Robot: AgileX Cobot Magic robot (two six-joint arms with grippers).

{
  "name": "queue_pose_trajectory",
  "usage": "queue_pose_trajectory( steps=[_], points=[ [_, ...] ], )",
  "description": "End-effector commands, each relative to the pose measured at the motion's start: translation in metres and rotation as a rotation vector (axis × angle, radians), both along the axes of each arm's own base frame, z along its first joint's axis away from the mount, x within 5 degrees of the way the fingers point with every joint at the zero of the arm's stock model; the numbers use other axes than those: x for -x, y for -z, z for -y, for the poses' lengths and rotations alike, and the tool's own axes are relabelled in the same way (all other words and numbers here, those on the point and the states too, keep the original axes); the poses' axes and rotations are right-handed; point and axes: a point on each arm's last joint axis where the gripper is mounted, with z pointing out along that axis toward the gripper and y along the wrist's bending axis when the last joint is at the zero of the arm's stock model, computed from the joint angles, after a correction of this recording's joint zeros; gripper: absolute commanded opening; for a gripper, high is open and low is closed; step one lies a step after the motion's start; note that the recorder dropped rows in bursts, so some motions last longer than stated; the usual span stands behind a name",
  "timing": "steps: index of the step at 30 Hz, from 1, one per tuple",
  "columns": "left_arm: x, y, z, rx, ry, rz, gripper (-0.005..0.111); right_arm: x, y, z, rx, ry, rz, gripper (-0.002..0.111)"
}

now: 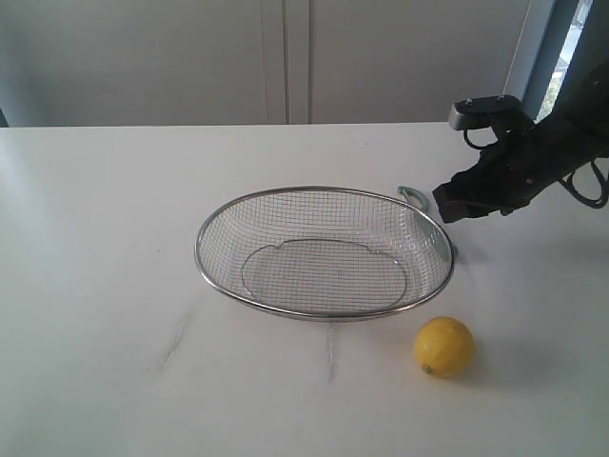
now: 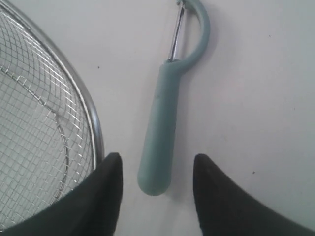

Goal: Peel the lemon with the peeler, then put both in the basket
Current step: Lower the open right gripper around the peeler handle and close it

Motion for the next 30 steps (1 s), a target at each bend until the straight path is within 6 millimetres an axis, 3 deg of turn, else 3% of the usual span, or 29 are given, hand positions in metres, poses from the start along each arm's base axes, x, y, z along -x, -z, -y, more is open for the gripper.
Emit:
queue_pose_trajectory(
  steps=[1,30],
  points=[
    [0.000,0.001,0.000,0.000,0.000,0.002,0.000,-0.004,0.000,0.002,0.041,-0.016,0.042,0.044],
    [0.000,0.001,0.000,0.000,0.000,0.002,0.000,-0.010,0.023,-0.005,0.055,-0.027,0.020,0.044]
  ],
)
